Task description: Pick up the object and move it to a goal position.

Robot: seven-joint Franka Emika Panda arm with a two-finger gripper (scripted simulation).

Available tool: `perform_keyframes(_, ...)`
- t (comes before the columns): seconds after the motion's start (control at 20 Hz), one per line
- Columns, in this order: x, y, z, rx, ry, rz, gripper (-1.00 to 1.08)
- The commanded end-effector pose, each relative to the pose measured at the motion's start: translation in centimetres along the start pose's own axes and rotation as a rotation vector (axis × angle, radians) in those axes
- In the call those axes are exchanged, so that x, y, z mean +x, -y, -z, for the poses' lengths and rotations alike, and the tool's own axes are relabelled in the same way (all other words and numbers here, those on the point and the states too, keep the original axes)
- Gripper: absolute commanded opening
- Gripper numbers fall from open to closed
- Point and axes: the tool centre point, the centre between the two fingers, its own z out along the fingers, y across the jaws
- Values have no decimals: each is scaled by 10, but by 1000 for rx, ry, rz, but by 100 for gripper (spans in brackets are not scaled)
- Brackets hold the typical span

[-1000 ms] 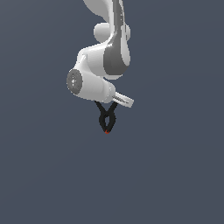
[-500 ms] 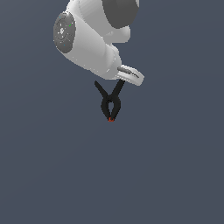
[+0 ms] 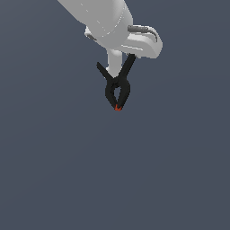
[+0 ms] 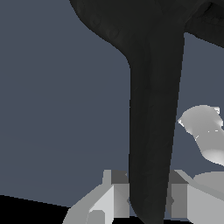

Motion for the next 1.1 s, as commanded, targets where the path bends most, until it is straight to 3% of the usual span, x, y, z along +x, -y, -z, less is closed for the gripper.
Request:
perform_keyframes(0.0, -14, 5, 14, 1, -1, 1, -100)
perform_keyframes(0.5, -39, 16, 42, 4, 0, 0, -100)
perform_keyframes(1.05, -42, 18, 47, 4, 3, -1, -100)
